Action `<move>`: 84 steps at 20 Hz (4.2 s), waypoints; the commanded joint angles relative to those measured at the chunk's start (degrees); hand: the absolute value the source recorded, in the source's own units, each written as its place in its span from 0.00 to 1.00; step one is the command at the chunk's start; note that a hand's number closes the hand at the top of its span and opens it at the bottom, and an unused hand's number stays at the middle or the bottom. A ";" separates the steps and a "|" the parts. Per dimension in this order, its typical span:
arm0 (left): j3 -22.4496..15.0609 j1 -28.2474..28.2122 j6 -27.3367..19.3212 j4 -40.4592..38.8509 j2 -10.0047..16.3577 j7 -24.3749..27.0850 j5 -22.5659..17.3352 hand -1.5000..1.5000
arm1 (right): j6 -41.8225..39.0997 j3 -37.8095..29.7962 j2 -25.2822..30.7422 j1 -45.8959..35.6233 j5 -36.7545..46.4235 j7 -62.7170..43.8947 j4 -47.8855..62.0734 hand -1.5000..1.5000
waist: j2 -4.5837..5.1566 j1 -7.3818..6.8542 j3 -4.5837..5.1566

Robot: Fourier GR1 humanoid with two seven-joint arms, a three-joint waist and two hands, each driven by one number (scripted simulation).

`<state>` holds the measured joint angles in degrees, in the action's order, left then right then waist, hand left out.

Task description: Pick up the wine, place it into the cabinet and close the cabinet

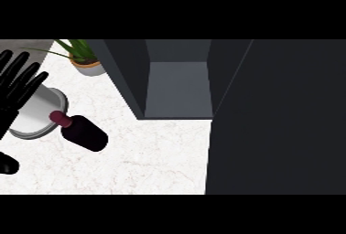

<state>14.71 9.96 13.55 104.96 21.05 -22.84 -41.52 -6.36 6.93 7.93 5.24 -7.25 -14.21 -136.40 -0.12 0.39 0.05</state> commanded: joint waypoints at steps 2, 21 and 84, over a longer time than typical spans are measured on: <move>3.53 2.35 -0.76 -0.16 3.79 -7.66 -7.19 0.00 | 1.97 -0.56 0.57 -3.43 -1.52 -9.85 -5.85 0.00 | 0.04 -0.41 -0.04; 2.69 11.68 -11.66 0.81 7.69 -17.22 -6.03 0.00 | 10.82 -3.98 2.49 -24.40 -3.39 -35.45 -12.42 0.00 | -0.03 -0.04 -0.03; -0.40 7.82 14.38 -65.65 -1.56 35.38 25.53 0.00 | 15.54 -7.50 6.06 -40.32 -2.72 -48.04 -11.65 0.00 | 0.17 0.51 0.03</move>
<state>13.66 15.04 25.80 46.53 19.14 9.25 -16.70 8.66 0.54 14.29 -36.76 -6.00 -59.19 -142.20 -0.03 0.90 0.07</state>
